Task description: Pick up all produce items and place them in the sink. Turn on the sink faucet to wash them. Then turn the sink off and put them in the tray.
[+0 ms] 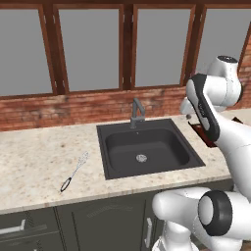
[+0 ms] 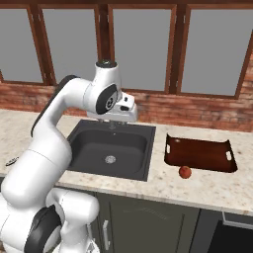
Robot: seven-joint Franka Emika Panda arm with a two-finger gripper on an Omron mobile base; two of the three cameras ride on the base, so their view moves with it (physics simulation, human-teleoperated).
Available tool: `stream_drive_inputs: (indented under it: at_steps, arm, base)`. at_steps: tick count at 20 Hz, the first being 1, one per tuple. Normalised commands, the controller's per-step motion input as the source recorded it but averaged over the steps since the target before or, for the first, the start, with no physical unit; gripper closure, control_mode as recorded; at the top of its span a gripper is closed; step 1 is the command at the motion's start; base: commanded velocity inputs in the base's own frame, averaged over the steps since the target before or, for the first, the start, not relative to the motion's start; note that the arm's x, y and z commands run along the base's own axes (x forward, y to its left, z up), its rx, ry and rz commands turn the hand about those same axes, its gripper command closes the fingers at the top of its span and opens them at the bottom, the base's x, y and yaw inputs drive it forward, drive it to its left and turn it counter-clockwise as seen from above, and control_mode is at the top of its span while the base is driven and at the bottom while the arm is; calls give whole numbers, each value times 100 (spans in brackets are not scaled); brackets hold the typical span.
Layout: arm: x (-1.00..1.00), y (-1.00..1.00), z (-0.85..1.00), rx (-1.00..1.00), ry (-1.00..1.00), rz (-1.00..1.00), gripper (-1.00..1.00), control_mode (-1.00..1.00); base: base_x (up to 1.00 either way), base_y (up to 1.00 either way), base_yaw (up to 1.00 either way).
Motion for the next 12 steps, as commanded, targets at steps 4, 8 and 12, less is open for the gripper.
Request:
stream_drive_inputs:
  at_steps: [4, 8, 12]
  arm:
    - [0, -56, -14, 0, 0, 0, -100, -100]
    - [0, -56, -20, 0, 0, 0, -100, -100]
    - [0, -51, -21, 0, 0, 0, -100, -100]
  base:
    - [0, 0, 0]
    - [0, 0, 0]
    - [0, 0, 0]
